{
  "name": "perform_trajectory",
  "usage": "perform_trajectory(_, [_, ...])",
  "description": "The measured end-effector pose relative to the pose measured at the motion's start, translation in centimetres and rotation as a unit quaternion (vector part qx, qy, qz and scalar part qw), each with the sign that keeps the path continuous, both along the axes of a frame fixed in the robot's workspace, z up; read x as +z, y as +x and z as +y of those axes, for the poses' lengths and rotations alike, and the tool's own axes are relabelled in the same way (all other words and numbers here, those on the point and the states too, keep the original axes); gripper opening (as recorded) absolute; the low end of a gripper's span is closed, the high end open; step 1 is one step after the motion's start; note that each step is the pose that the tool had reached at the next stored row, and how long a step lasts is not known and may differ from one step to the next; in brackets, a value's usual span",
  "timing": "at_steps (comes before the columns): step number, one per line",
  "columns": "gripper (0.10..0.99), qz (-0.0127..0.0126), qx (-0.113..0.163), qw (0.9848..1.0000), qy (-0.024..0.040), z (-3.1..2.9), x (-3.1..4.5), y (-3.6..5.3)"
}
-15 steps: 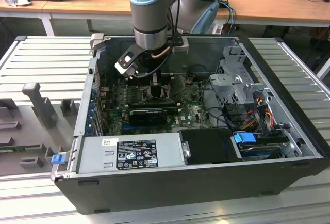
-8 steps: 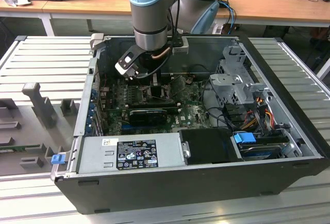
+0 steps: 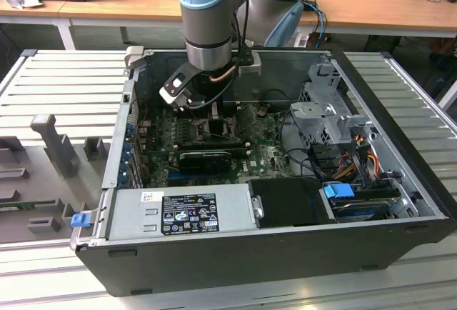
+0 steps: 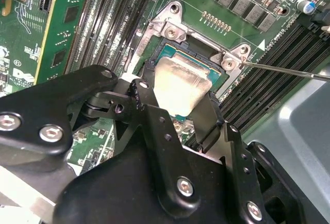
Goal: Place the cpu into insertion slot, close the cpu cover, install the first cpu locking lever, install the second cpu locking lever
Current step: 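Place the cpu into insertion slot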
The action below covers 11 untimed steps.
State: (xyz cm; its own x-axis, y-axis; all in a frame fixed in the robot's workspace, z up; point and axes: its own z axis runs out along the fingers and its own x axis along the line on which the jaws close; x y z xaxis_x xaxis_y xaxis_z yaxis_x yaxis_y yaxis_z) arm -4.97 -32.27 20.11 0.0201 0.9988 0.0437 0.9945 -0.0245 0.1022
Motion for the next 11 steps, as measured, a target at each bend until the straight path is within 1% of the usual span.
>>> perform_trajectory(2, [0.541,0.0,0.0,1.0,-0.0001,0.0,0.0,0.01])
perform_trajectory(3, [0.604,0.0,0.0,1.0,-0.0001,0.0,0.0,0.01])
perform_trajectory(6, [0.604,0.0,0.0,1.0,0.0,0.0,0.12,0.01])
perform_trajectory(10, [0.604,0.0,0.0,1.0,0.0,0.0,0.63,0.01])
perform_trajectory(11, [0.592,0.0,0.0,1.0,0.0,0.0,0.75,0.01])
